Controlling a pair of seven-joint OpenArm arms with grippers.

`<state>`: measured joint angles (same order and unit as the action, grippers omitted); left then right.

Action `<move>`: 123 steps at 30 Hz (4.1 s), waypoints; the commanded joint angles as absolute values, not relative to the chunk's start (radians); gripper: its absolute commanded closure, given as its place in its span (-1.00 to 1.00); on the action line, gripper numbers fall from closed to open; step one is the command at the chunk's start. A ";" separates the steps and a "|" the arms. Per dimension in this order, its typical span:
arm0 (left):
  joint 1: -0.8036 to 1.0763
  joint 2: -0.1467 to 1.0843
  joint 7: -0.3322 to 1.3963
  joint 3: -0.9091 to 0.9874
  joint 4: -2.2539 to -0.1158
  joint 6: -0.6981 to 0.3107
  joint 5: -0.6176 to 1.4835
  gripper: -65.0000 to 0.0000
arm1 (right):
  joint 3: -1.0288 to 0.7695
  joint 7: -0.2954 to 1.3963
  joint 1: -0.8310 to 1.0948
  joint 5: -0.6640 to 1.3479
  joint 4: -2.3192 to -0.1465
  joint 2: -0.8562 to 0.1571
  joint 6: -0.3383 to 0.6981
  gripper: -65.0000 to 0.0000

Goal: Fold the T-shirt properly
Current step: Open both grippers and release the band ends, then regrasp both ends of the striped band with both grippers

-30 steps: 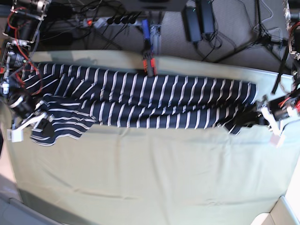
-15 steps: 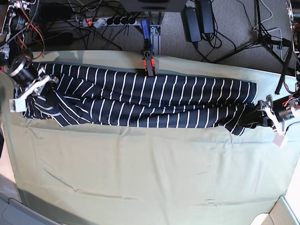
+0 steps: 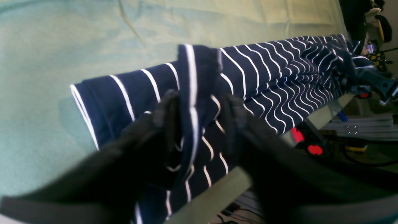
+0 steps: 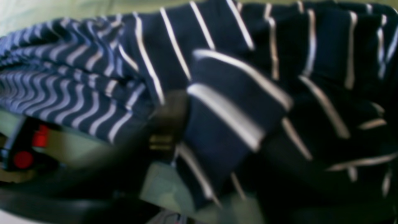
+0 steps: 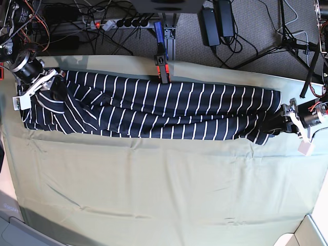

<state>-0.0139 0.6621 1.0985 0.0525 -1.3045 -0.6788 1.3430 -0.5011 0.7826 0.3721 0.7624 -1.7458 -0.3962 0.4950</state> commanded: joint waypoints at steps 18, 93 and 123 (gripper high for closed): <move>-0.031 0.696 0.909 0.246 -1.320 -0.698 1.195 -0.40 | -0.809 0.760 0.288 0.915 -1.839 -0.402 0.566 0.38; 0.064 0.597 0.891 0.318 -1.378 -0.596 0.978 0.06 | -0.362 0.520 0.142 0.472 -1.464 -0.401 0.565 1.00; 0.138 0.531 0.903 0.315 -1.244 -0.637 1.187 -0.21 | -0.362 0.524 0.142 0.497 -1.464 -0.402 0.565 1.00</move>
<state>0.1467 0.5152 0.8993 0.3092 -1.2358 -0.6159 1.1755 -0.3561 0.5385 0.1497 0.4854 -1.4525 -0.3847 0.4942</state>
